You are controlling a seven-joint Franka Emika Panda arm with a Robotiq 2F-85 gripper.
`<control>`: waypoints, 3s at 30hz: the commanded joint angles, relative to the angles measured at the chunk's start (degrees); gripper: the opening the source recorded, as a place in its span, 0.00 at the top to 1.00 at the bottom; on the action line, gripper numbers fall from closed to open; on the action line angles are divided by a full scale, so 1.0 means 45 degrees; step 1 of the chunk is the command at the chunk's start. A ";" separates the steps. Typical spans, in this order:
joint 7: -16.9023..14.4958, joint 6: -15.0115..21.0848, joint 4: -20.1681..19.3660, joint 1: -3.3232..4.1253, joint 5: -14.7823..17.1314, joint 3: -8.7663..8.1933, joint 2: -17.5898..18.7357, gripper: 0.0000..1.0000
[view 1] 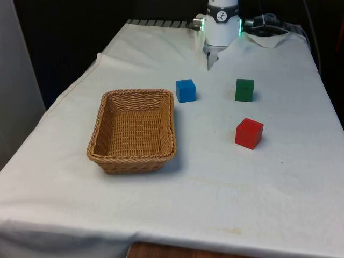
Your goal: Pick up exactly two blocks and place them into the basket.
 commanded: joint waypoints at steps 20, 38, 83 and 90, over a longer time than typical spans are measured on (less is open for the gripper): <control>0.0929 0.0611 0.1019 0.0000 0.0153 0.0611 0.1324 0.00; 0.1681 0.2075 0.0764 0.0102 0.0738 0.1273 0.2292 0.00; 0.1350 0.6914 -0.0917 -0.0255 0.1859 0.1604 0.5017 0.00; 0.1375 0.7410 -0.0675 -0.0216 0.2101 0.1693 0.5806 0.00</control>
